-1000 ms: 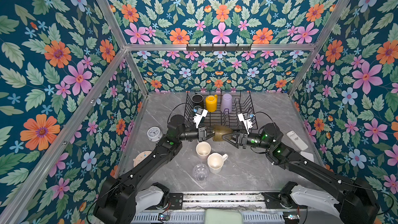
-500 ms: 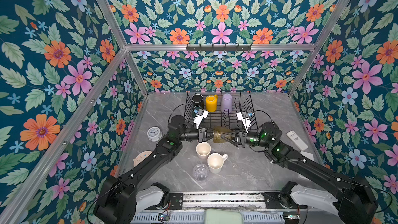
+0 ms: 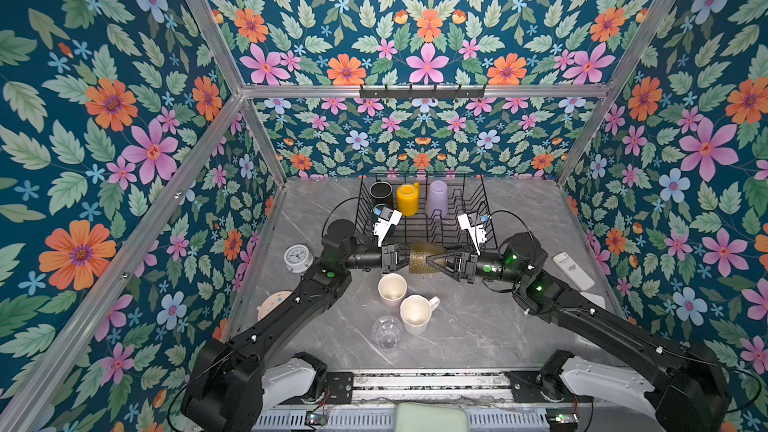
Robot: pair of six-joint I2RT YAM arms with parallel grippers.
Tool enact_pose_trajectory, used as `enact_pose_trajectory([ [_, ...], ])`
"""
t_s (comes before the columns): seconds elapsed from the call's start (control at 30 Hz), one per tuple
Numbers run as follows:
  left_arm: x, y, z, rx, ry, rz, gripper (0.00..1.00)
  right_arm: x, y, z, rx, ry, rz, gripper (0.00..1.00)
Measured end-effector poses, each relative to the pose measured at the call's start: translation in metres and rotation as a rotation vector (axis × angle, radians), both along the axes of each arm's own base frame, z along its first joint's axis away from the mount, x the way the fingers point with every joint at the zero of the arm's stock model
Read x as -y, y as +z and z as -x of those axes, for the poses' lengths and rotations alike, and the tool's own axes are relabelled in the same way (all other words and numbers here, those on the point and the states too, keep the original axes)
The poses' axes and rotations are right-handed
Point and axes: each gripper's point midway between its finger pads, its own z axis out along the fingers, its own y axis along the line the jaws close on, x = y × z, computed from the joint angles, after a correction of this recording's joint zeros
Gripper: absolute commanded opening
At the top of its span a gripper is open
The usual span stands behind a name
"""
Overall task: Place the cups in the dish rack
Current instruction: 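Carry the gold glass with the right gripper toward the rack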
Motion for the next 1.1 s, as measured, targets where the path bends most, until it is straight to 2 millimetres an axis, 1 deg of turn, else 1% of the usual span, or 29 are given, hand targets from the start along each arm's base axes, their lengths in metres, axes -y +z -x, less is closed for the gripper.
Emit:
enact_pose_trajectory([
  [0.03,0.0,0.0,0.0,0.0,-0.002,0.0,0.05,0.001,0.001,0.001,0.0,-0.002,0.002,0.0],
  [0.07,0.001,0.001,0.0,0.002,-0.004,0.001,0.08,0.002,0.001,0.001,0.003,-0.008,0.006,0.0],
  [0.13,0.002,0.003,0.001,0.007,-0.009,0.004,0.19,0.005,0.003,0.003,0.008,-0.02,0.011,0.0],
  [0.17,0.002,0.003,-0.001,0.009,0.001,0.003,0.27,0.006,0.004,0.003,0.011,-0.03,0.016,0.0],
  [0.23,0.002,0.002,-0.005,0.003,0.025,-0.007,0.49,0.009,0.003,0.004,0.007,-0.049,0.031,0.0],
  [0.3,0.001,0.0,-0.012,0.003,0.061,-0.018,0.68,0.014,0.005,0.004,0.006,-0.076,0.043,0.0],
  [0.4,-0.001,-0.002,-0.013,0.004,0.083,-0.04,0.84,0.024,0.014,0.003,0.026,-0.117,0.052,0.0],
  [0.43,-0.002,-0.002,-0.014,0.008,0.095,-0.049,0.87,0.028,0.016,0.003,0.029,-0.133,0.057,0.0],
  [0.5,-0.005,-0.002,-0.017,0.023,0.13,-0.069,0.91,0.036,0.02,0.002,0.033,-0.166,0.077,0.0],
  [0.6,-0.015,-0.002,-0.028,0.05,0.214,-0.113,0.97,0.051,0.031,-0.002,0.055,-0.238,0.119,0.0],
  [0.7,-0.032,-0.005,-0.04,0.069,0.326,-0.171,0.99,0.066,0.041,-0.01,0.069,-0.315,0.189,0.0],
  [0.8,-0.058,-0.01,-0.058,0.075,0.501,-0.244,1.0,0.083,0.046,-0.029,0.073,-0.419,0.292,0.0],
  [0.83,-0.066,-0.013,-0.063,0.073,0.552,-0.27,1.0,0.087,0.044,-0.035,0.07,-0.441,0.33,0.0],
  [0.93,-0.1,-0.026,-0.077,0.057,0.754,-0.372,1.0,0.098,0.036,-0.059,0.052,-0.502,0.452,0.0],
  [1.0,-0.122,-0.033,-0.077,0.051,0.86,-0.422,1.0,0.112,0.026,-0.081,0.028,-0.559,0.54,0.0],
  [1.1,-0.152,-0.038,-0.072,0.062,1.0,-0.467,1.0,0.13,0.018,-0.107,0.004,-0.624,0.638,0.0],
])
